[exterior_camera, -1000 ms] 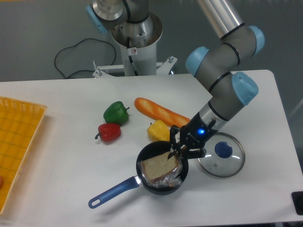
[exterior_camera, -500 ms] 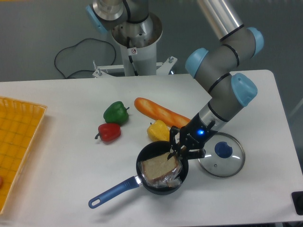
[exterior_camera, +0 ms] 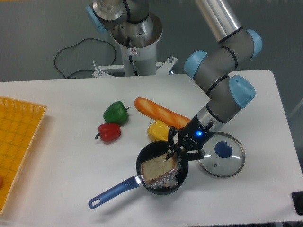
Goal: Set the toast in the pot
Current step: 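Open the gripper to release the toast inside the pan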
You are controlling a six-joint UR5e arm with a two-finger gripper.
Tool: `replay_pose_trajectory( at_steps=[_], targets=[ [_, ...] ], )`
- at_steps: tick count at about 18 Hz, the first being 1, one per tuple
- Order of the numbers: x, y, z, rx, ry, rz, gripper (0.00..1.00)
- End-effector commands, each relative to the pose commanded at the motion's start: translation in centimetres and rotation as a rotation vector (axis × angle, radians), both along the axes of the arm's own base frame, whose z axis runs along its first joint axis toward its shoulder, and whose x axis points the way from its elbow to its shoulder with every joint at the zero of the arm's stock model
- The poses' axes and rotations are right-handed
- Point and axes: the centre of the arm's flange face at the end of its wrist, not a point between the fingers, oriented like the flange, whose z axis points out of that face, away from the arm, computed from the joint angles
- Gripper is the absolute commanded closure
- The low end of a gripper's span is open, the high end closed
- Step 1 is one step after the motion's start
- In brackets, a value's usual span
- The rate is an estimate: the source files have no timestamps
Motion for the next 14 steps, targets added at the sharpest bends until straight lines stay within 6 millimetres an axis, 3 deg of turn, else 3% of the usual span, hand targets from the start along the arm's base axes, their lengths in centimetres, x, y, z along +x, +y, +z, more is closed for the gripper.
replay_pose_trajectory(
  at_steps=[1,7,10,12,14],
  targets=[
    [-0.1,-0.1,0.0,0.001,0.002,-0.001,0.35],
    [-0.1,-0.1,0.1,0.0,0.007,-0.002,0.31],
    [-0.8,-0.4,0.7,0.005,0.018,0.008,0.24],
    [-1.5,-0.4,1.8,0.014,0.035,0.016,0.08],
    [-2.2,-1.1,2.6,0.019,0.043,0.034,0.0]
  ],
)
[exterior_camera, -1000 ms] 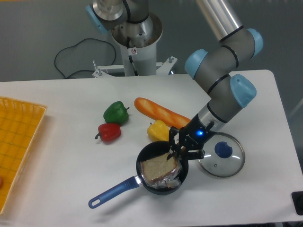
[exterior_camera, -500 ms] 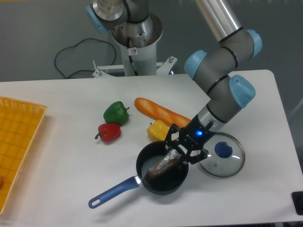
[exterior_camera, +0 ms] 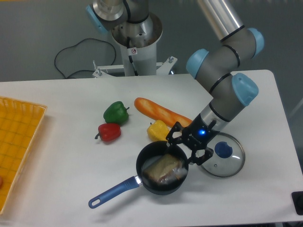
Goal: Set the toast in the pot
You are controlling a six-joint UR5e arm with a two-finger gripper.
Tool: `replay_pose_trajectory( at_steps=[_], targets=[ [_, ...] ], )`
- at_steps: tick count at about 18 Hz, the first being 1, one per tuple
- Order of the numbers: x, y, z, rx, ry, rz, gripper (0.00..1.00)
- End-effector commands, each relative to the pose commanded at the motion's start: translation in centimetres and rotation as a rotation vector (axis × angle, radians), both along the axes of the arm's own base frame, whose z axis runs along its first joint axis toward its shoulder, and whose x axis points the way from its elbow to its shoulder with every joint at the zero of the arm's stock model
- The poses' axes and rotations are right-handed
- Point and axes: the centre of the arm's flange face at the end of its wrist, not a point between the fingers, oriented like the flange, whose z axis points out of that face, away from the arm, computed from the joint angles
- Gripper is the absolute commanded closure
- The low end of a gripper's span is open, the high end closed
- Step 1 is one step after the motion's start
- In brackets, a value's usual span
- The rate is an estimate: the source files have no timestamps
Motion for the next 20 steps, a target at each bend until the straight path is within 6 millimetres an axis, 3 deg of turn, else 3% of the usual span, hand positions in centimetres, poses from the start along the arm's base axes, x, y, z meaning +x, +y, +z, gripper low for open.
replay_pose_trajectory(
  at_steps=[3,10,16,20],
  targets=[
    [-1.6,-2.0,2.0,0.013,0.035,0.032,0.0],
    [-0.6,-3.1,5.1,-0.035,0.113,0.033,0.0],
    [-0.9,-3.4,5.4,-0.091,0.159,0.029,0.0],
    [0.4,-3.1,5.3,-0.313,0.349,-0.128,0.0]
  ],
)
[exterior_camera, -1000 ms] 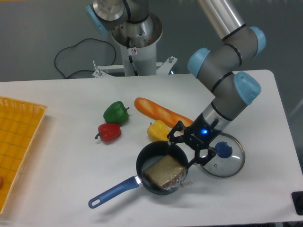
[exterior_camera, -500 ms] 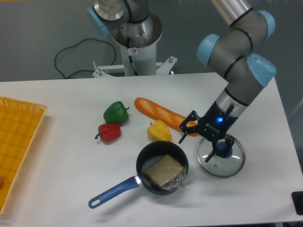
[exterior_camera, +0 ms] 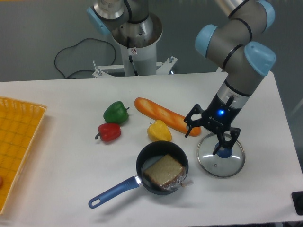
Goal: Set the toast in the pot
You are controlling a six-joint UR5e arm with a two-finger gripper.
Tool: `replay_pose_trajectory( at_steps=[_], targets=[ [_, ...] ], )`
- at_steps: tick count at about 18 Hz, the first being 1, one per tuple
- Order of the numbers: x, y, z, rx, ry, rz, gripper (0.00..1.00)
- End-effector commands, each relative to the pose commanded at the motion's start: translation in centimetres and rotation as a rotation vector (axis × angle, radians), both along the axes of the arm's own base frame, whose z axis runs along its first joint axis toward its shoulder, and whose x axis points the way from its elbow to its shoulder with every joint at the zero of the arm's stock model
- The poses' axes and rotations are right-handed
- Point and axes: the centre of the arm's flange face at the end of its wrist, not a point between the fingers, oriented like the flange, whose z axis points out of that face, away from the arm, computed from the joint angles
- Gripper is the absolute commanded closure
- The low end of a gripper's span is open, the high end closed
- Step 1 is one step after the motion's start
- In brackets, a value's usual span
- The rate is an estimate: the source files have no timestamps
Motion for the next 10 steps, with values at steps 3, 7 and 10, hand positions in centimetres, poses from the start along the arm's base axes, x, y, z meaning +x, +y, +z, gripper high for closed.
replay_pose_trajectory(
  at_steps=[3,7,10],
  targets=[
    [1.7,1.5,0.1,-0.197,0.123,-0.111,0.0],
    [2.0,1.8,-0.3,-0.218,0.124,-0.112,0.0],
    [2.0,1.9,-0.9,-0.217,0.121,-0.115,0.0]
  ],
)
